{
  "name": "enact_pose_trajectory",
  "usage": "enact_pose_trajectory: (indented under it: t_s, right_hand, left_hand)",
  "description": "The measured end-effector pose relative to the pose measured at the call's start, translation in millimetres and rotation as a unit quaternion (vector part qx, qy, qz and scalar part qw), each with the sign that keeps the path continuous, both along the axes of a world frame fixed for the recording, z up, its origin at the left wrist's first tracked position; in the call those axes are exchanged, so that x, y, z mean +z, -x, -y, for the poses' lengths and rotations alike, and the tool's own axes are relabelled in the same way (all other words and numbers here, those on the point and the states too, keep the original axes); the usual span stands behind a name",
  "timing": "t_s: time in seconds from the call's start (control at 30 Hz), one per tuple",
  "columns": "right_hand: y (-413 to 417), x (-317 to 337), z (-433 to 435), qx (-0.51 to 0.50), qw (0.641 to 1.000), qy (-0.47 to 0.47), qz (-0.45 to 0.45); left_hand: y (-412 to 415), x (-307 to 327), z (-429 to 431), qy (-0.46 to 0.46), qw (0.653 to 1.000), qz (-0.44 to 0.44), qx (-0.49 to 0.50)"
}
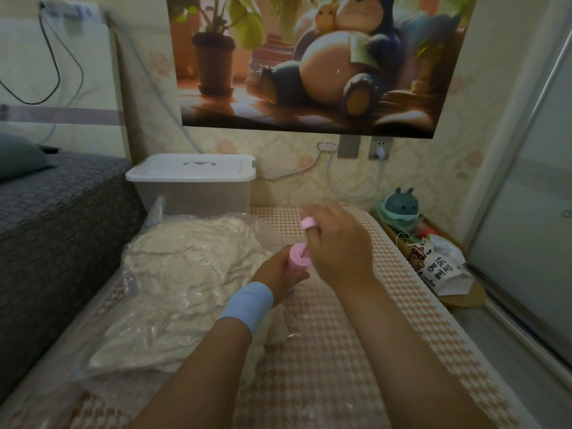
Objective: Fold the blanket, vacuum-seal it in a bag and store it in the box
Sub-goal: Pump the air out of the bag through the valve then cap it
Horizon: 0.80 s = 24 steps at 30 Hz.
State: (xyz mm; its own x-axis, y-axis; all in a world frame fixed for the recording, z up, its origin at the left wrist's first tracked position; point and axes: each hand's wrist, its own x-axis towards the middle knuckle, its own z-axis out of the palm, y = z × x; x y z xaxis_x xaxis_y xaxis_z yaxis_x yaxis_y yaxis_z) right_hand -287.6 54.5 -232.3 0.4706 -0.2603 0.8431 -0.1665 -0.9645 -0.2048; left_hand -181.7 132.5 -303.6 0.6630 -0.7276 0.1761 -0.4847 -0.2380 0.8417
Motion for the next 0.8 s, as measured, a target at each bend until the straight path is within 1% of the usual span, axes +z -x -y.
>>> enact_pose_trajectory:
  t_s: [0.07, 0.1, 0.17, 0.2, 0.23, 0.27, 0.33, 0.37, 0.4, 0.47, 0.53, 0.57, 0.6, 0.63, 0.67, 0.7, 0.77, 0.8]
  right_hand:
    - [4, 29, -1, 0.000, 0.993, 0.053, 0.101]
    - [4, 38, -1, 0.000, 0.989, 0.061, 0.136]
    - [1, 35, -1, -0.007, 0.987, 0.044, 0.156]
    - [-1, 23, 1, 0.001, 0.990, 0.024, 0.136]
    - [-5, 7, 4, 0.016, 0.996, -0.005, 0.092]
    - [-9, -11, 7, 0.037, 0.998, -0.039, 0.019]
    - [-12, -35, 11, 0.062, 0.986, -0.078, -0.136]
    - [-12, -36, 13, 0.071, 0.980, -0.085, -0.168]
    - [-11, -27, 14, 0.072, 0.981, -0.078, -0.162]
    - [-8, 0, 14, 0.062, 0.994, -0.013, -0.094]
    - [-4, 29, 10, 0.047, 0.997, 0.051, 0.017]
    - [-4, 36, 10, 0.048, 0.995, 0.061, 0.069]
    - [-5, 36, 10, 0.044, 0.992, 0.062, 0.102]
    - [-7, 31, 10, 0.031, 0.992, 0.055, 0.112]
    - [-10, 19, 10, 0.023, 0.995, 0.039, 0.089]
    - [-13, 3, 12, 0.023, 0.999, 0.014, 0.040]
    - [-17, -28, 15, 0.037, 0.992, -0.048, -0.108]
    - [-17, -37, 15, 0.040, 0.984, -0.065, -0.160]
  left_hand:
    - [-3, 2, 0, -0.012, 1.000, -0.004, -0.003]
    - [-4, 3, 0, -0.017, 1.000, -0.001, -0.008]
    - [-5, 1, 2, -0.019, 1.000, -0.002, -0.014]
    - [-5, -2, 4, -0.018, 1.000, -0.011, -0.011]
    - [-5, -2, 6, -0.012, 1.000, -0.022, -0.006]
    - [-5, -3, 6, -0.012, 1.000, -0.023, 0.000]
    - [-5, -2, 7, -0.024, 1.000, -0.009, 0.001]
    - [-6, -2, 8, -0.024, 1.000, -0.004, 0.003]
    - [-7, -2, 8, -0.021, 1.000, -0.008, 0.007]
    - [-9, -2, 8, 0.000, 0.999, -0.034, 0.015]
    - [-13, -3, 8, 0.008, 0.999, -0.037, 0.015]
    - [-15, -4, 8, 0.007, 0.999, -0.037, 0.011]
    - [-15, -4, 9, 0.001, 0.999, -0.037, 0.006]
    - [-15, -5, 9, -0.003, 0.999, -0.041, 0.001]
    - [-14, -5, 11, -0.011, 0.999, -0.041, -0.001]
    - [-13, -4, 11, -0.016, 0.999, -0.039, 0.001]
    - [-10, -3, 12, -0.031, 0.999, -0.017, 0.000]
    - [-9, -3, 12, -0.039, 0.999, 0.003, -0.001]
